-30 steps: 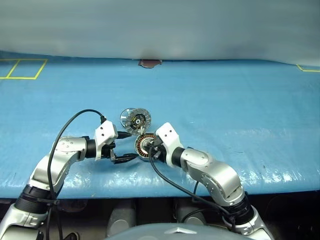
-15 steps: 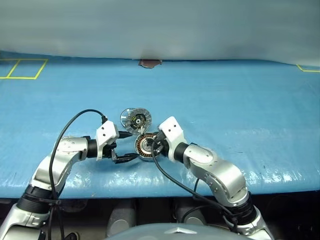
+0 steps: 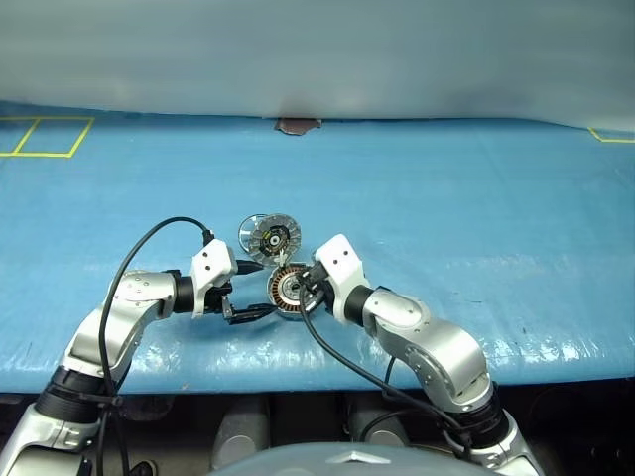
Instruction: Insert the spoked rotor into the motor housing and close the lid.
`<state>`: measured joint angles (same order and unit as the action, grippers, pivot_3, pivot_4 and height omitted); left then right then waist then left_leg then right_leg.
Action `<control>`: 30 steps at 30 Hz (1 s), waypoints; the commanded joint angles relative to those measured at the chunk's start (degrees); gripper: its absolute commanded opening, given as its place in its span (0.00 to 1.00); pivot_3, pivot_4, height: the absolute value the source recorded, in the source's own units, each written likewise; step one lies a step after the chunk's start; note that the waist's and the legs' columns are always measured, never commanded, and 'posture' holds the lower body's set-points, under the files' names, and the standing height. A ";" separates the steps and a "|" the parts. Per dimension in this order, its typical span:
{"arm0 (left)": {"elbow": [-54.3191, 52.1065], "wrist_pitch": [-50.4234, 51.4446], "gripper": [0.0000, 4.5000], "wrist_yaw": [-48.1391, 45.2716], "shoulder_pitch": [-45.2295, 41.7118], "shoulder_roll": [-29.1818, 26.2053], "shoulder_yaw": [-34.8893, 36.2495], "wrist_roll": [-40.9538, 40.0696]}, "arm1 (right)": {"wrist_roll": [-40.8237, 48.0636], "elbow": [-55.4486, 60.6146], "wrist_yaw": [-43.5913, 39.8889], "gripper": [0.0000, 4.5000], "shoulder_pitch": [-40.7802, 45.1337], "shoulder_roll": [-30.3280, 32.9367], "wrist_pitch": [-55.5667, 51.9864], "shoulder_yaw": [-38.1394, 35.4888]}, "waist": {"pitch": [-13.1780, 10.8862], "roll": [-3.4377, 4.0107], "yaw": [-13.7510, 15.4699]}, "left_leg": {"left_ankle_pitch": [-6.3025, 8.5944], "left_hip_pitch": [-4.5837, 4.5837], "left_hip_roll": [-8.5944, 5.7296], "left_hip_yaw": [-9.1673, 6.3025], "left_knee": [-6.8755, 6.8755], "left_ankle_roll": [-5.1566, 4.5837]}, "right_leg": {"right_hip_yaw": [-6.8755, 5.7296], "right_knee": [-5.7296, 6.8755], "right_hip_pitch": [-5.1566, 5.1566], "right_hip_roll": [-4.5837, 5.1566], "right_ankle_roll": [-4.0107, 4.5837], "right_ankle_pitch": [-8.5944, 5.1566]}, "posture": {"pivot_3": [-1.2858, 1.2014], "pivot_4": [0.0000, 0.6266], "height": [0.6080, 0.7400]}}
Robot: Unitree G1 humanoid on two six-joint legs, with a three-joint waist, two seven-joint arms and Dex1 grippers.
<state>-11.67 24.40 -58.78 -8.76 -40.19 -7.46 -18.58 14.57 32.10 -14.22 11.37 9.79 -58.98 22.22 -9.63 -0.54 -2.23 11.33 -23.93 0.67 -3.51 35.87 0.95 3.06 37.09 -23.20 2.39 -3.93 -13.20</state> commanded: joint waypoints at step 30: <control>-0.57 -0.36 1.00 1.26 -1.27 0.83 0.54 -0.06 | 0.63 0.85 -0.13 0.01 -0.65 -0.72 1.16 0.80 | 0.01 -0.02 0.00 | 0.00 0.04 0.00 0.00 0.02 0.00 | 0.00 0.01 0.05 0.00 0.00 0.00 | 0.52 0.24 1.00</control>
<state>-11.59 24.50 -57.55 -9.29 -39.48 -7.46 -18.50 14.68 32.18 -14.00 10.61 9.52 -58.26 22.83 -9.62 -0.55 -2.22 11.33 -23.89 0.67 -3.51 35.90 0.95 3.07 37.10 -23.15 2.39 -3.93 -13.20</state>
